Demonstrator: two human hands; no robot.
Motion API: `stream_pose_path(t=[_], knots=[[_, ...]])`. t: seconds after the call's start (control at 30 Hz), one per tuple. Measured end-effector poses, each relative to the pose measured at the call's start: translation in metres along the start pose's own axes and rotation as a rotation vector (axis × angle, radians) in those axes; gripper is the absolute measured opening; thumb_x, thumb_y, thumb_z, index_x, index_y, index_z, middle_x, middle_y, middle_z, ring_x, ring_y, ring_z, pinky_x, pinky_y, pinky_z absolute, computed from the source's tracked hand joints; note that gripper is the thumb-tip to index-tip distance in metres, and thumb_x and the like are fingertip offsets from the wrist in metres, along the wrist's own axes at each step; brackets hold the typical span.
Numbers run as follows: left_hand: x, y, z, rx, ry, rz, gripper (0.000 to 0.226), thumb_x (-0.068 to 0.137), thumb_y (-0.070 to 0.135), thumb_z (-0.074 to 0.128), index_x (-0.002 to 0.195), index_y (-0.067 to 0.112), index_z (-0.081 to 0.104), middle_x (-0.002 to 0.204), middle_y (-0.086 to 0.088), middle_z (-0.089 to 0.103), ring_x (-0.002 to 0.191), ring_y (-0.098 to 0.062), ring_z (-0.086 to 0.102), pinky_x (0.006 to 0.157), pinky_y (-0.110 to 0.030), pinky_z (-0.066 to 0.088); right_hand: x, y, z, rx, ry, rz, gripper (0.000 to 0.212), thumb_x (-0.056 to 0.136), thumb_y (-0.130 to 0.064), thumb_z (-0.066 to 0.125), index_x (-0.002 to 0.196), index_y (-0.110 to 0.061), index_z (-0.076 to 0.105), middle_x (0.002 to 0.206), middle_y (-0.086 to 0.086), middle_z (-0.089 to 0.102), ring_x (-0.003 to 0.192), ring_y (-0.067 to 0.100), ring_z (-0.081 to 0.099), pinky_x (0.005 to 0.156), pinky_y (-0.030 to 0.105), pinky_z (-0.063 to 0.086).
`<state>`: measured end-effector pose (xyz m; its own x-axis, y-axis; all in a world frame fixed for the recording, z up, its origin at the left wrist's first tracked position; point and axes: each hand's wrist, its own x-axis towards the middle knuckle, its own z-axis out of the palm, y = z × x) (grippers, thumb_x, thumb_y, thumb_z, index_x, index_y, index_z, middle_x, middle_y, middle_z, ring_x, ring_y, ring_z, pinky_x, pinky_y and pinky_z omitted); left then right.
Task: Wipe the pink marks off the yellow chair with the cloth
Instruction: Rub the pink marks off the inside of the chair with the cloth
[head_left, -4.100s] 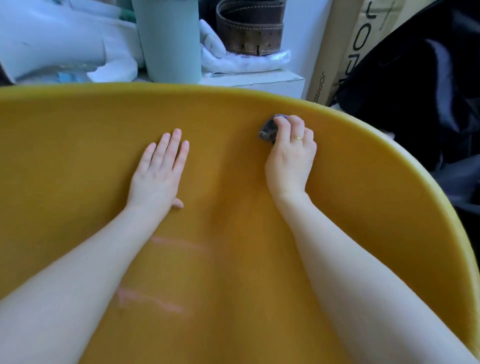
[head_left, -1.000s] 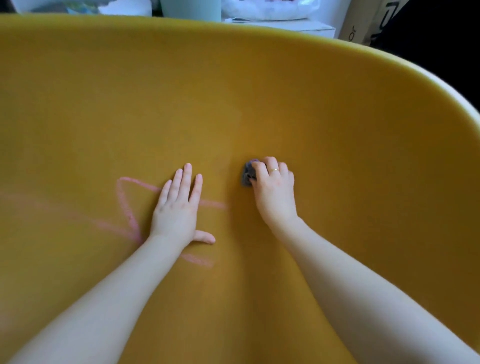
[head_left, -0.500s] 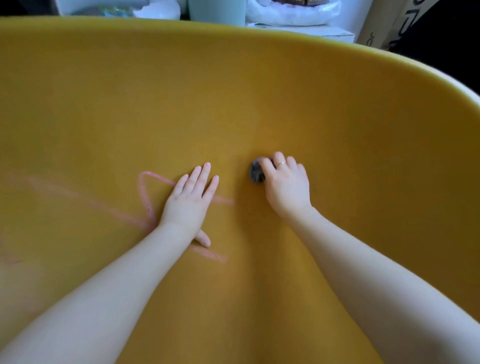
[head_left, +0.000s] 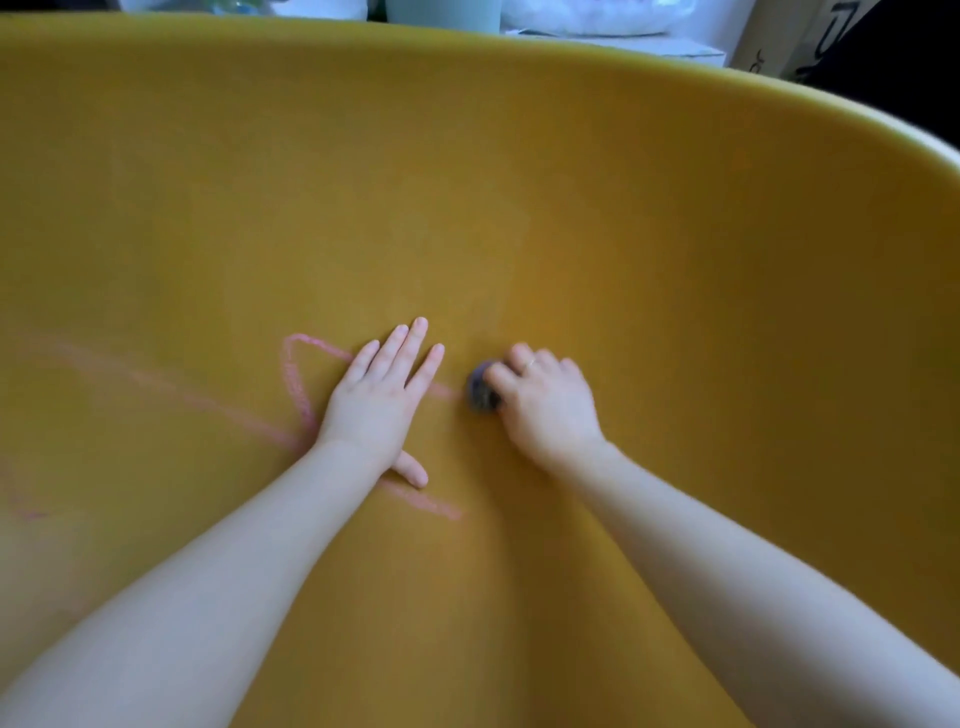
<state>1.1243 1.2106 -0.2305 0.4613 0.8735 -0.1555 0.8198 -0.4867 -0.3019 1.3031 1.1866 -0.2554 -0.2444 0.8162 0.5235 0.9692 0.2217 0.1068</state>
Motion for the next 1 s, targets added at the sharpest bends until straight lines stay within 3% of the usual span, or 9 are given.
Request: stream_pose_path(t=[0.17,0.27,0.43,0.57,0.67,0.73,0.8,0.93,1.0], knots=[[0.001,0.0,-0.001,0.013,0.014,-0.031,0.137,0.056,0.073,0.067,0.146,0.02,-0.022,0.151,-0.008,-0.032,0.144,-0.021,-0.018,0.116,-0.038,-0.006,0.008,-0.008,0.008,0.118,0.069,0.388,0.019,0.064,-0.005,0.056,0.08,-0.014,0.063,0.074,0.013,0.054,0.054,0.03,0.051,0.05,0.028,0.026],[-0.014,-0.001,0.002,-0.061,0.035,-0.099,0.129,0.062,0.069,0.066,0.147,0.022,-0.019,0.153,-0.008,-0.027,0.144,-0.024,-0.015,0.116,-0.036,-0.004,-0.036,-0.056,0.007,0.221,-0.024,0.219,0.022,0.069,-0.02,0.04,0.074,-0.016,0.061,0.068,0.008,0.052,0.048,0.028,0.051,0.045,0.026,0.025],[-0.067,-0.019,0.012,-0.11,0.032,-0.131,0.115,0.072,0.067,0.057,0.149,0.011,-0.008,0.157,-0.009,-0.011,0.146,-0.021,-0.007,0.117,-0.032,-0.004,-0.094,-0.102,-0.016,0.372,-0.231,-0.015,0.024,0.068,-0.027,0.036,0.073,-0.023,0.059,0.072,0.001,0.055,0.051,0.022,0.053,0.044,0.023,0.035],[-0.1,-0.026,0.022,-0.07,-0.083,-0.173,0.126,0.065,0.073,0.058,0.149,0.006,-0.008,0.157,-0.011,-0.011,0.146,-0.023,-0.007,0.116,-0.033,-0.006,-0.079,-0.077,-0.015,0.272,-0.179,-0.12,0.023,0.07,-0.028,0.041,0.074,-0.025,0.063,0.071,0.003,0.055,0.054,0.025,0.054,0.045,0.025,0.037],[-0.113,-0.023,0.031,-0.037,-0.123,-0.269,0.129,0.064,0.075,0.056,0.147,0.001,-0.009,0.156,-0.016,-0.012,0.145,-0.026,-0.006,0.116,-0.036,-0.006,-0.048,-0.039,-0.007,0.165,-0.084,0.203,0.011,0.067,-0.013,0.064,0.077,-0.017,0.067,0.076,0.012,0.055,0.058,0.031,0.054,0.048,0.03,0.037],[-0.114,-0.021,0.034,-0.039,-0.14,-0.358,0.131,0.064,0.078,0.053,0.146,-0.004,-0.01,0.155,-0.02,-0.01,0.145,-0.029,-0.005,0.116,-0.037,-0.005,-0.038,-0.032,0.001,0.137,-0.051,0.441,0.02,0.063,0.0,0.069,0.079,-0.011,0.067,0.078,0.017,0.054,0.06,0.033,0.051,0.052,0.03,0.033],[-0.113,-0.021,0.038,-0.079,-0.198,-0.424,0.131,0.064,0.08,0.05,0.146,-0.005,-0.006,0.156,-0.02,-0.006,0.145,-0.029,-0.001,0.116,-0.038,-0.003,-0.036,-0.05,0.006,0.159,-0.017,0.54,0.026,0.059,0.008,0.068,0.079,-0.007,0.065,0.077,0.018,0.054,0.059,0.033,0.05,0.052,0.03,0.03],[-0.116,-0.025,0.051,-0.202,-0.204,-0.456,0.13,0.063,0.082,0.049,0.147,-0.002,-0.003,0.156,-0.017,-0.008,0.146,-0.023,0.002,0.117,-0.034,-0.001,-0.064,-0.121,0.003,0.316,-0.082,0.239,0.013,0.067,-0.007,0.056,0.077,-0.01,0.063,0.073,0.013,0.053,0.053,0.031,0.051,0.045,0.029,0.038],[-0.12,-0.026,0.056,-0.254,-0.181,-0.445,0.127,0.065,0.08,0.049,0.147,0.0,-0.006,0.156,-0.015,-0.013,0.146,-0.021,-0.001,0.117,-0.033,-0.001,-0.077,-0.144,-0.004,0.407,-0.153,0.132,0.025,0.07,-0.018,0.04,0.077,-0.012,0.064,0.073,0.01,0.053,0.052,0.028,0.049,0.045,0.028,0.039]])
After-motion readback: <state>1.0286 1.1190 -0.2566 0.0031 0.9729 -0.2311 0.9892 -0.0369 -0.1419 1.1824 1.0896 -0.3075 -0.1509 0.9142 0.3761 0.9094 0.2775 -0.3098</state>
